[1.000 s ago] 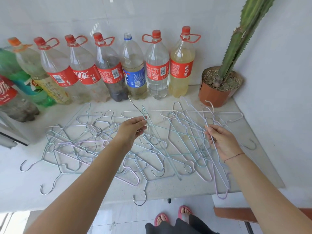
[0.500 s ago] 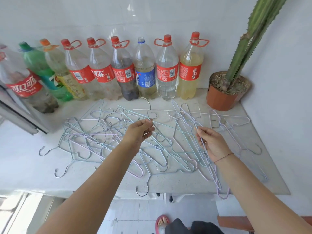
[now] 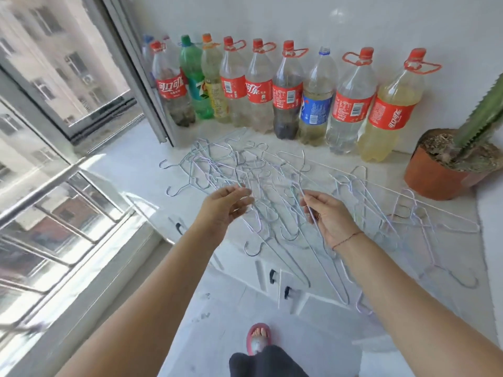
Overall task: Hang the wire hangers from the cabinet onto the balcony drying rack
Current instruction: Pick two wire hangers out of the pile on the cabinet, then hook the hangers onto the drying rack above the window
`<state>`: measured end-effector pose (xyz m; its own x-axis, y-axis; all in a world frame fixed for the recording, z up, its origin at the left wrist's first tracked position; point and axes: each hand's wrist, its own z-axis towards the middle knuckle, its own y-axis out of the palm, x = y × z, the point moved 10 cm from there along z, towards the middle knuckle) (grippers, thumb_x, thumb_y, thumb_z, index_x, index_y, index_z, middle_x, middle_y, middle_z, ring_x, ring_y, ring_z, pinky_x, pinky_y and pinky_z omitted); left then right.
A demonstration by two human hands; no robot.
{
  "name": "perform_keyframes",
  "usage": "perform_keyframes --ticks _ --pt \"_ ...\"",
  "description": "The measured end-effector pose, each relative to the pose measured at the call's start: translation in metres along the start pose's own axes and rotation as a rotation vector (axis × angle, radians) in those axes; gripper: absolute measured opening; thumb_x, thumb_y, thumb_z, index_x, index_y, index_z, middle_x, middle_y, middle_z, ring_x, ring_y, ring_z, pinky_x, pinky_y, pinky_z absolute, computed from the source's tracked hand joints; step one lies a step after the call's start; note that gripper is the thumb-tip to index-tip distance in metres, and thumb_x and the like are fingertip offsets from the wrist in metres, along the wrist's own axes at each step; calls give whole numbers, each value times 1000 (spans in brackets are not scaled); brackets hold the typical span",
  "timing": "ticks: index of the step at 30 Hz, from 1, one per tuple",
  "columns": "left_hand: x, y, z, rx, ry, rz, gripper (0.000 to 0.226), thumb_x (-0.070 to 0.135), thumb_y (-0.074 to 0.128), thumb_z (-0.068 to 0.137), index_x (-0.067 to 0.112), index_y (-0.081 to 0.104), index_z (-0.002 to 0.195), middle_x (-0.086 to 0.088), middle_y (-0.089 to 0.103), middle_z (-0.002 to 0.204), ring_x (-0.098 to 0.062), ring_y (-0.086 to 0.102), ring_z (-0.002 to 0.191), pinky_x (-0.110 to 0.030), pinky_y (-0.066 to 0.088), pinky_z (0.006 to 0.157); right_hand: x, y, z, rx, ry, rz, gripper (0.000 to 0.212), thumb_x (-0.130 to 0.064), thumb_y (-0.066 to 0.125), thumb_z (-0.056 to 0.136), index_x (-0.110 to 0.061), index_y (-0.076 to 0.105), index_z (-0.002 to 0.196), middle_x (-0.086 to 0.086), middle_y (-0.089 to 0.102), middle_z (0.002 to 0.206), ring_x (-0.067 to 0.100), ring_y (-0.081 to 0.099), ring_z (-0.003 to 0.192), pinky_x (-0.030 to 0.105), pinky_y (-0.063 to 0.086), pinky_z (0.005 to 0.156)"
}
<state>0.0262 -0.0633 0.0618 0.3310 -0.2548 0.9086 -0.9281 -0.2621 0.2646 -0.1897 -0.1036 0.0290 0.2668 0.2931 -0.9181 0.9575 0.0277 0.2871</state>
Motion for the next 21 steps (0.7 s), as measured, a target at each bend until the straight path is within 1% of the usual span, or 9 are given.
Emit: perform_keyframes --ticks 1,3,5,7,10,12,14,17,21 --pt "1 -13 -13 40 15 -14 10 7 63 85 13 62 77 1 70 76 -12 69 71 -20 50 69 4 12 -6 -37 8 -24 12 -4 54 89 -7 64 95 -4 65 63 5 53 56 13 42 48" --pt "1 -42 -42 124 39 -40 8 6 63 85 13 63 81 2 70 74 -12 69 70 -21 50 69 14 37 -19 -109 30 -57 16 -5 54 89 -3 63 102 0 63 67 7 51 59 13 41 47" --pt "-1 -72 -72 194 60 -63 7 6 63 84 14 63 86 1 69 78 -12 68 69 -21 51 69 26 64 -35 -183 62 -82 20 -5 53 90 -1 61 108 4 60 72 9 51 61 13 42 48" --pt "-4 -104 -103 258 75 -94 11 5 64 83 11 62 93 -3 67 83 -12 66 67 -23 51 69 41 94 -53 -269 102 -88 18 -5 53 89 -4 63 104 3 60 73 10 51 63 14 42 50" --pt "-8 -153 -155 352 106 -147 18 1 62 84 9 60 100 -5 64 83 -11 66 63 -25 52 68 65 142 -87 -406 157 -129 15 -7 55 88 -14 65 96 0 62 73 9 51 63 17 39 55" --pt "-10 -184 -193 433 138 -186 25 -2 61 84 7 59 108 -5 64 85 -13 67 65 -24 54 62 80 173 -113 -488 183 -128 15 -7 58 87 -14 66 98 -1 63 72 8 51 62 17 40 57" --pt "-12 -215 -235 517 161 -223 30 -4 61 84 6 57 112 -6 64 85 -15 67 66 -24 56 61 93 205 -145 -564 209 -123 17 -6 59 86 -12 67 99 -1 63 71 8 52 62 17 41 59" --pt "-19 -259 -308 628 195 -254 36 -4 61 84 5 56 118 -5 63 84 -16 68 64 -25 57 65 112 256 -207 -683 238 -151 16 -3 57 86 -11 66 97 -1 63 70 5 53 57 13 43 55" --pt "-34 -311 -418 760 243 -291 38 -5 61 84 4 57 121 -6 59 85 -18 64 67 -24 56 62 145 317 -305 -864 285 -173 18 -1 57 85 -12 65 96 -6 64 63 5 49 54 13 41 50"
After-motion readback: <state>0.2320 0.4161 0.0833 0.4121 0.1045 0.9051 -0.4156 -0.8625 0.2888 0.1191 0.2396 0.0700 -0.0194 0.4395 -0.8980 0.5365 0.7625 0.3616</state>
